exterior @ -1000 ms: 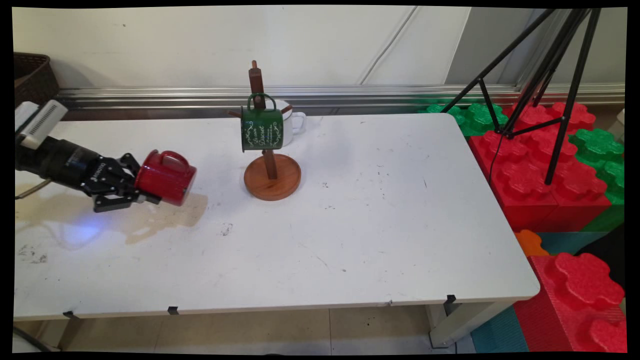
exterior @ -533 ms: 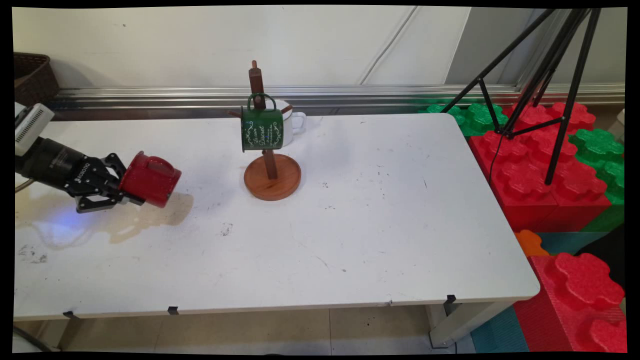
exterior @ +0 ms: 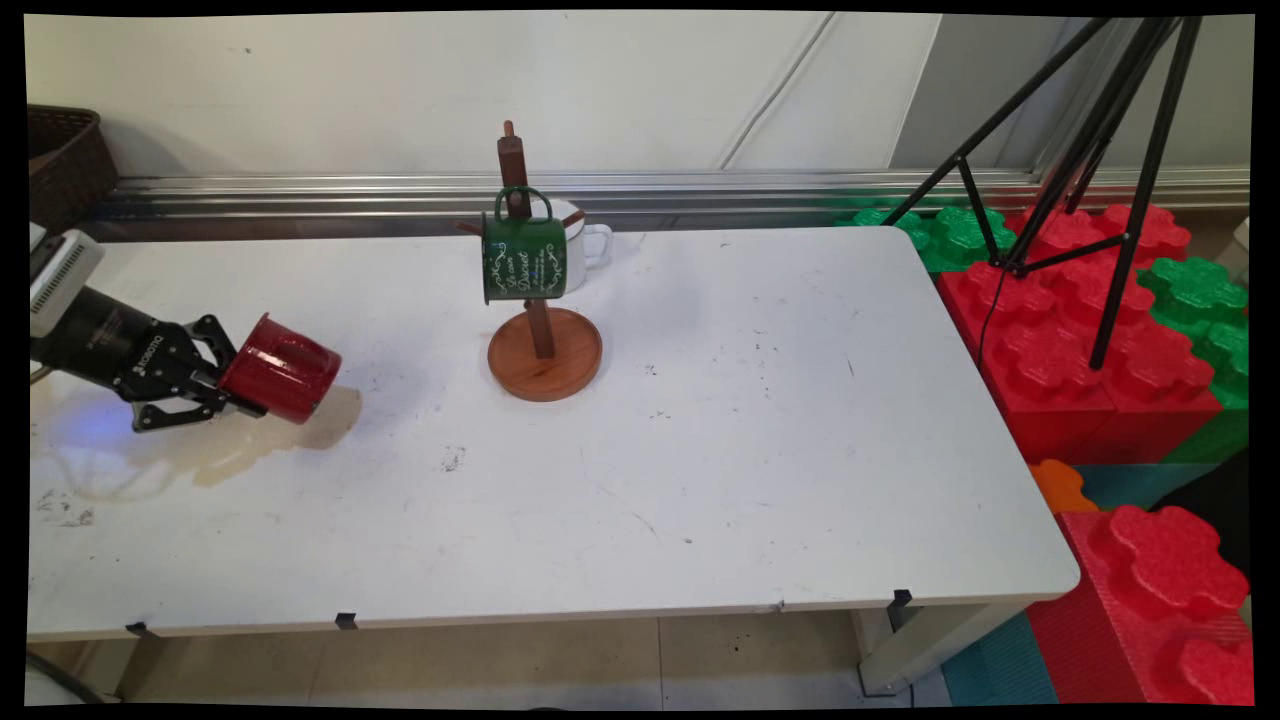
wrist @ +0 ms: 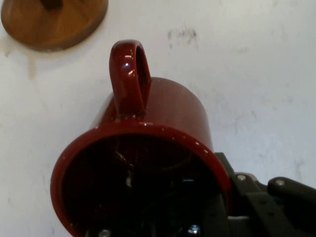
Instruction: Place the picked object on the table
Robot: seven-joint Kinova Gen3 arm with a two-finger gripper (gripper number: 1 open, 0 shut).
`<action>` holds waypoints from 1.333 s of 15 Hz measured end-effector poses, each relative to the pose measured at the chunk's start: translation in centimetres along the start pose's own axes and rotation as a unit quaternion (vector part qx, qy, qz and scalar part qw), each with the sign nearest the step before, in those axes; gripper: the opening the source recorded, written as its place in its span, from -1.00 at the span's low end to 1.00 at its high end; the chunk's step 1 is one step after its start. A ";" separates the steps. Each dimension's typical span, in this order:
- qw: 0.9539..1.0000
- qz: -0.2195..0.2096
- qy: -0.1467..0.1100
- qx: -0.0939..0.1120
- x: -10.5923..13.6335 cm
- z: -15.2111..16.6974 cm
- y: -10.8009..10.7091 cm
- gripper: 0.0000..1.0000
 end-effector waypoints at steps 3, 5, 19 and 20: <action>1.000 0.009 -0.021 0.001 -0.3 -0.1 0.3 -1.00; 0.999 0.013 -0.031 0.001 -0.4 0.0 0.4 -1.00; 0.994 0.054 -0.091 -0.009 -0.8 -0.2 1.6 -1.00; 0.994 0.057 -0.094 -0.010 -0.8 -0.3 1.7 -1.00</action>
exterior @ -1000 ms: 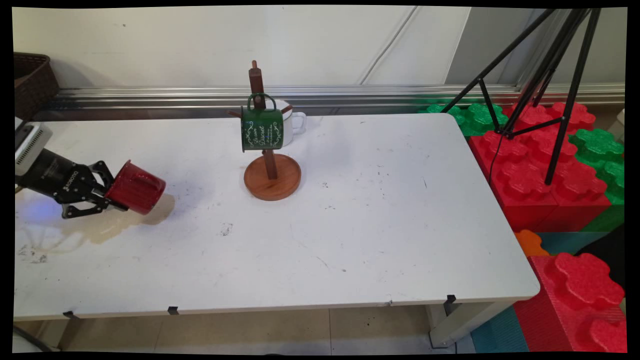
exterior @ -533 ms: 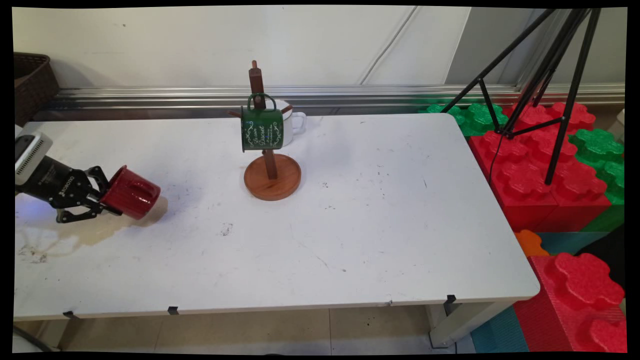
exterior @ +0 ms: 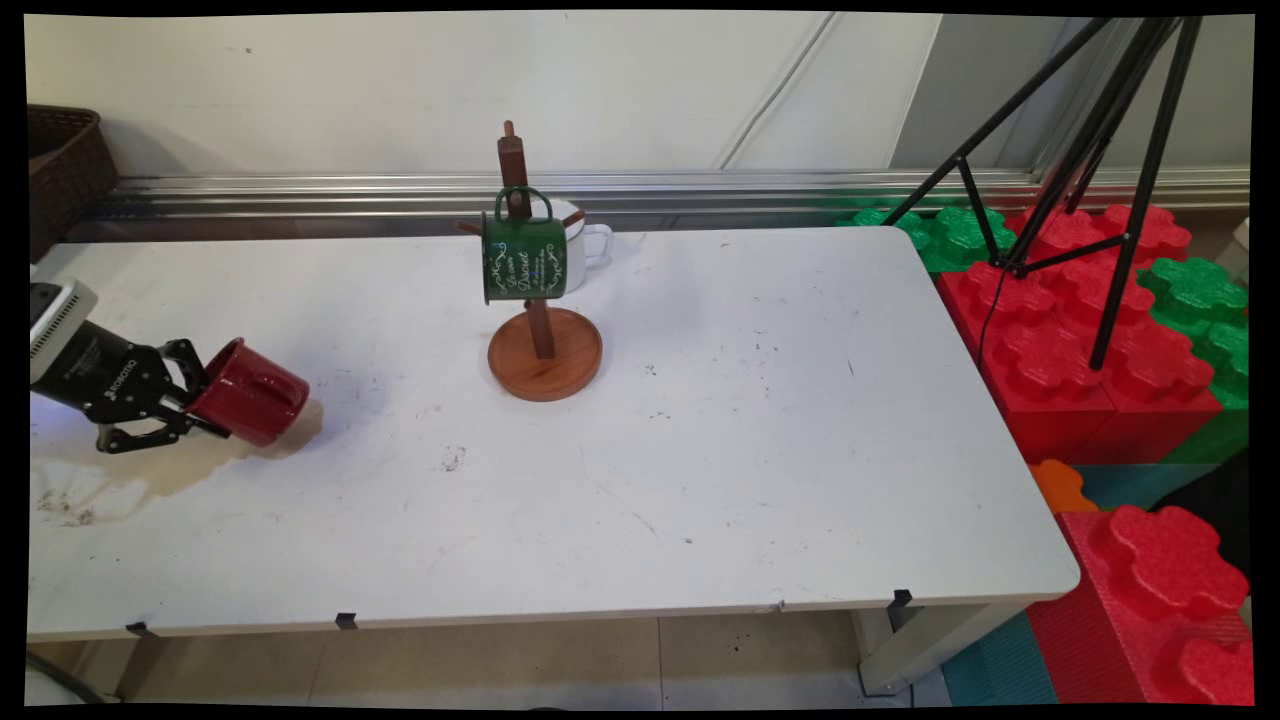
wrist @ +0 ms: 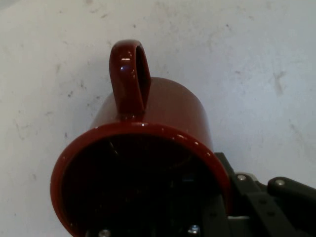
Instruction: Place the picked object on the table
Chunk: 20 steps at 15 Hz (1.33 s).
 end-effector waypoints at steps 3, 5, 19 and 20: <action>1.000 0.010 -0.008 -0.003 0.1 -0.4 0.3 -1.00; 1.000 0.015 -0.013 -0.004 0.0 -0.6 0.5 -1.00; 0.999 0.039 -0.026 -0.009 0.4 -0.9 0.8 1.00; 0.999 0.040 -0.026 -0.009 0.5 -0.9 0.8 1.00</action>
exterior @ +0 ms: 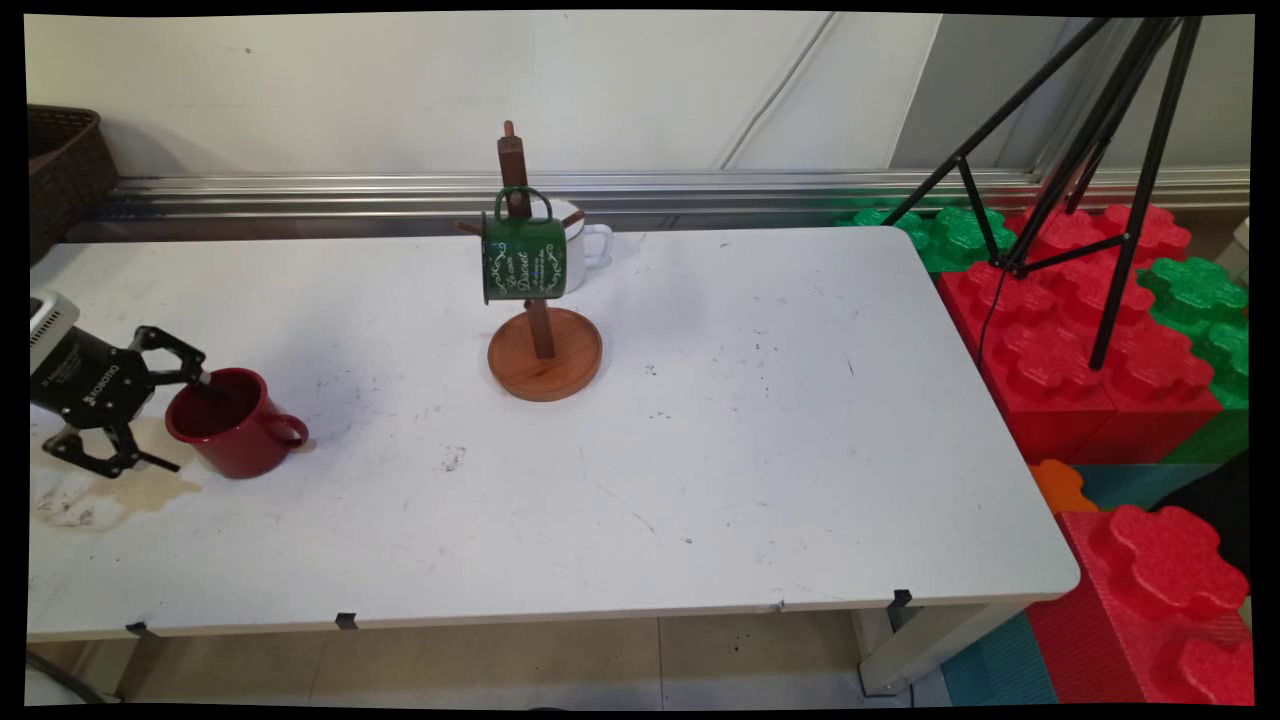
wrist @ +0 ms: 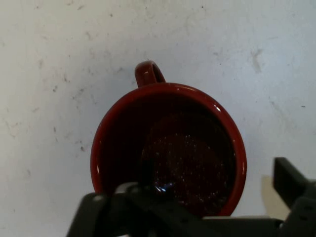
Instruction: Place the picked object on the table
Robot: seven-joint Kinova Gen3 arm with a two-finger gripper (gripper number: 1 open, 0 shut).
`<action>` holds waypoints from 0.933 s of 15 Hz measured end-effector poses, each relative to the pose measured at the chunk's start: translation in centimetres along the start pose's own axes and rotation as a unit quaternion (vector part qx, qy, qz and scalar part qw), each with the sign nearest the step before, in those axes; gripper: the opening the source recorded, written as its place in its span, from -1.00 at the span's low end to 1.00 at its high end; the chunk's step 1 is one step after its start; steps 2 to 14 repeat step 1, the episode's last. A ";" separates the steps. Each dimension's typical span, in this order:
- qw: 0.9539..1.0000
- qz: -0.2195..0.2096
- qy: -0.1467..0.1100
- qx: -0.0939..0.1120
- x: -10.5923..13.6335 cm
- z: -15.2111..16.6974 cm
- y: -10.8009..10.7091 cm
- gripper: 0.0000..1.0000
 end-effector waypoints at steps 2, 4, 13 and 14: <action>1.000 0.001 0.000 0.000 0.0 0.0 0.0 1.00; 1.000 0.001 0.000 0.000 0.0 0.0 0.0 1.00; 1.000 0.001 0.000 0.000 0.0 0.0 0.0 1.00; 1.000 0.001 0.000 0.000 0.0 0.0 0.0 1.00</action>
